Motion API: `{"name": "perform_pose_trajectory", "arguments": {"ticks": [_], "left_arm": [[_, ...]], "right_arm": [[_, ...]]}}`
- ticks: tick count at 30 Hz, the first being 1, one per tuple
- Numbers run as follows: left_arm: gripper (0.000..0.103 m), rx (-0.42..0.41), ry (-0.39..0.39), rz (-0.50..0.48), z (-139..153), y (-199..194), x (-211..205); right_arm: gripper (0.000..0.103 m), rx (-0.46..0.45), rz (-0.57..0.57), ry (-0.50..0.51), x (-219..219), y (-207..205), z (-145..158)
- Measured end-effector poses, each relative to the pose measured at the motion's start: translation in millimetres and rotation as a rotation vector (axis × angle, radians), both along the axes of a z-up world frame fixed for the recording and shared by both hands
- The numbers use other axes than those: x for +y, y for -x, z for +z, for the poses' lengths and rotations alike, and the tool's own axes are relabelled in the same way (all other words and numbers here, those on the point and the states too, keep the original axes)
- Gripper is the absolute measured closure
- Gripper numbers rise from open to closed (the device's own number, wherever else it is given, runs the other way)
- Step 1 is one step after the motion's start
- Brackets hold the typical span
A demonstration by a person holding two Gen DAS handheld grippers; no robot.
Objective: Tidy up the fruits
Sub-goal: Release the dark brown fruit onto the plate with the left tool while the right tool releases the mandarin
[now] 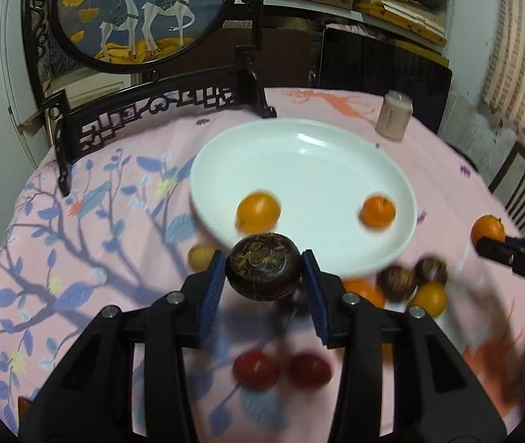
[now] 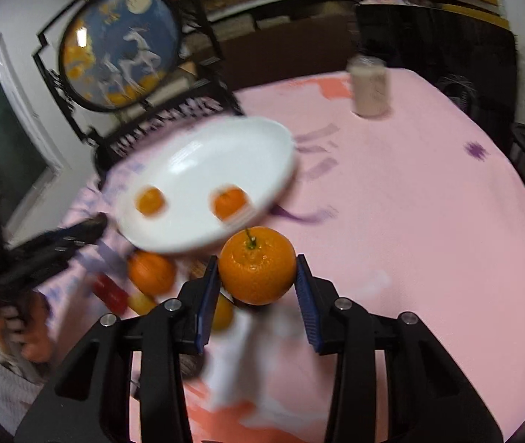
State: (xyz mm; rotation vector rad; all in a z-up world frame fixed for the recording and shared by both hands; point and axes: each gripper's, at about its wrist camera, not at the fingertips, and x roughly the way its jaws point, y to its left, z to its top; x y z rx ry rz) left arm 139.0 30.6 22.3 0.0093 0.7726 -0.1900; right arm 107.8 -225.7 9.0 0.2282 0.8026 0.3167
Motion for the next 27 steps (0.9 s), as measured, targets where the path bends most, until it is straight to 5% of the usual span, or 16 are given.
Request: {"name": "perform_pose_trajectory", "arguments": {"ticks": [5,13,15,20,27], "left_arm": [[0.060,0.049,0.029,-0.021,-6.4,-31.3,-19.1],[0.054,0.097,0.022,-0.040,-27.2,-52.2,-26.4],[0.046,0.094,0.028,-0.030,-27.0,-52.9,-23.3],[0.046,0.082,0.062,-0.002,-16.1,-47.7,-9.6],[0.042,0.054,0.097,0.127,-11.9,-20.5,43.8]], "right_arm": [[0.063,0.012,0.054,-0.024,43.0,-46.1,14.6],[0.060,0.102,0.035,-0.040,61.5,-111.8,-11.5],[0.056,0.105,0.034,-0.075,55.2,-113.4,-14.0],[0.055,0.070,0.024,-0.119,41.6,-102.8,-0.9],[0.055,0.004,0.033,-0.056,27.3,-53.3,12.1]]}}
